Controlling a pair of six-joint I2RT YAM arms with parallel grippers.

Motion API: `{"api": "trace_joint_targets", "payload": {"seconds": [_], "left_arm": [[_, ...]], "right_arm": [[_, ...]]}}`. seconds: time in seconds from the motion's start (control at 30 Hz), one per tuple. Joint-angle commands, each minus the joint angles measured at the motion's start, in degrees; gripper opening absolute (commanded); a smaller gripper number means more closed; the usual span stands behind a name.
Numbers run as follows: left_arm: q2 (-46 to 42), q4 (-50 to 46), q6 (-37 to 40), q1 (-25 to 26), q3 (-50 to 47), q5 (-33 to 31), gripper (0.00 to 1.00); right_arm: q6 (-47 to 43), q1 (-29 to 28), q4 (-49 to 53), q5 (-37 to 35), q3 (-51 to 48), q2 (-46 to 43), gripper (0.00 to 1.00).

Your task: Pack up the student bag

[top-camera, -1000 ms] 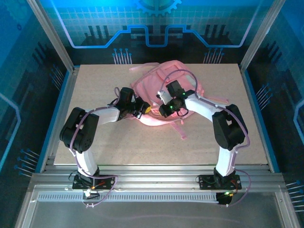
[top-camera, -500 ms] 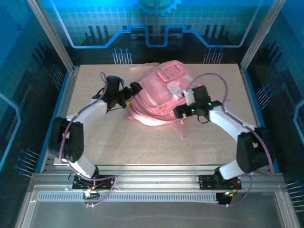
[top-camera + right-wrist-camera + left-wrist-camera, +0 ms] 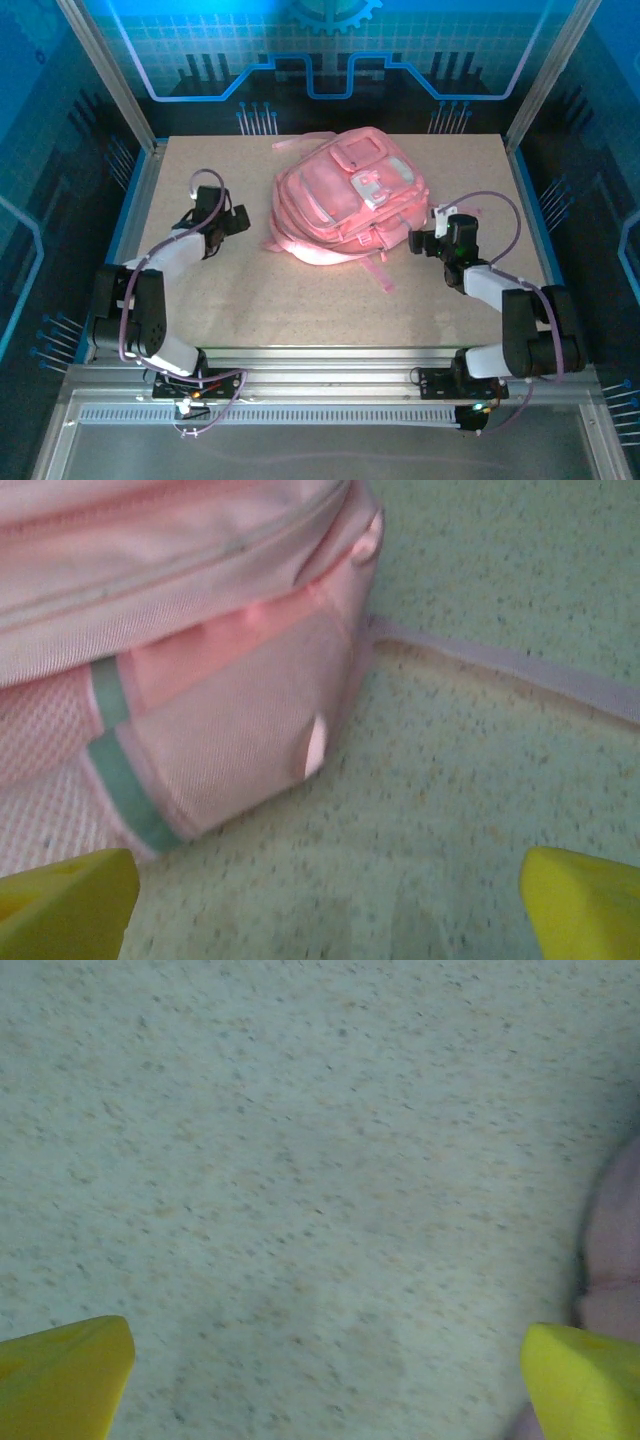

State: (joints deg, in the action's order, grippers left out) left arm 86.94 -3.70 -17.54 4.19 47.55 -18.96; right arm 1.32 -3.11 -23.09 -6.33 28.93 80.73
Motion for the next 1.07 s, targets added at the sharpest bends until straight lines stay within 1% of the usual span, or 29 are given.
{"api": "trace_joint_targets", "payload": {"seconds": [0.0, 0.03, 0.07, 0.1, 0.13, 0.17, 0.2, 0.23, 0.27, 0.3, 0.33, 0.37, 0.4, 0.43, 0.47, 0.5, 0.53, 0.6, 0.63, 0.8, 1.03], "left_arm": [[-1.82, 15.79, 8.11, -0.15, -6.37, -5.58, 0.99], [-1.97, 19.32, 9.35, -0.12, -8.39, -6.01, 0.99], [-2.16, 24.84, 10.9, -0.15, -11.81, -5.9, 0.99], [-2.46, 33.27, 12.83, -0.21, -15.93, -5.07, 0.99], [-4.0, 33.67, 13.06, -0.15, -17.37, -3.88, 0.99], [-4.99, 40.9, 14.85, -0.4, -20.69, -3.03, 0.99], [-5.61, 48.0, 14.89, -0.9, -24.31, -1.4, 0.99], [-3.08, 57.75, 14.06, -1.87, -28.59, -1.01, 0.99], [-1.31, 64.95, 14.17, -3.25, -30.96, 1.22, 0.99], [-3.6, 59.83, 13.16, -3.46, -30.88, 2.36, 0.99], [-4.31, 58.53, 12.94, -3.59, -30.54, 2.61, 0.99], [-3.1, 61.51, 13.48, -3.66, -30.89, 3.19, 0.99], [-2.22, 62.41, 13.85, -3.58, -31.1, 4.05, 0.99], [0.33, 63.6, 13.14, -3.64, -31.32, 2.94, 0.99], [3.52, 70.9, 14.51, -4.02, -32.08, 3.88, 0.99], [2.1, 69.63, 13.84, -3.92, -32.23, 4.01, 0.99], [0.77, 65.69, 13.23, -4.02, -31.52, 3.9, 0.99], [2.2, 66.95, 14.15, -3.86, -30.8, 3.67, 0.99], [1.64, 65.46, 13.9, -3.84, -30.6, 3.84, 0.99], [1.96, 66.05, 14.08, -3.83, -30.67, 3.74, 0.99], [1.81, 63.42, 14.38, -3.62, -29.34, 3.51, 0.99]], "right_arm": [[0.02, 0.91, -16.72, 2.57, -2.26, 4.44, 0.98], [0.01, 0.89, -16.64, 2.75, -2.97, 4.1, 0.98], [0.4, 0.93, -18.71, 2.16, -3.8, 4.44, 0.99], [0.33, 0.99, -20.93, 2.37, -4.87, 4.97, 0.99], [0.09, 0.79, -22.48, 2.06, -5.47, 5.3, 1.0], [0.08, 0.55, -21.13, 1.57, -5.04, 5.02, 1.0], [-0.13, 0.26, -21.9, 1.01, -5.28, 5.24, 1.0], [-0.17, 0.11, -21.12, 0.57, -5.0, 5.13, 1.0], [-0.19, 0.02, -21.43, 0.64, -5.03, 5.24, 1.0], [-0.2, -0.08, -21.14, 0.5, -4.91, 5.21, 1.0], [-0.41, -0.23, -21.2, 0.17, -4.93, 5.23, 1.0], [-0.7, -0.61, -20.66, -0.29, -4.6, 5.31, 1.0], [-0.78, -0.65, -20.75, -0.44, -4.58, 5.32, 1.0], [-0.77, -0.65, -20.63, -0.26, -4.58, 5.32, 1.0], [-0.74, -0.63, -20.67, -0.35, -4.58, 5.32, 1.0], [-0.73, -0.59, -20.59, -0.2, -4.58, 5.32, 1.0], [-0.74, -0.65, -20.59, -0.19, -4.58, 5.32, 1.0], [-1.54, -0.62, -19.95, 1.41, -4.19, 5.4, 1.0], [-1.58, -0.73, -19.96, 1.7, -4.14, 5.4, 1.0], [-1.58, -0.64, -19.8, 1.86, -4.06, 5.4, 1.0], [-1.61, -0.6, -19.96, 1.85, -4.14, 5.39, 1.0]]}}
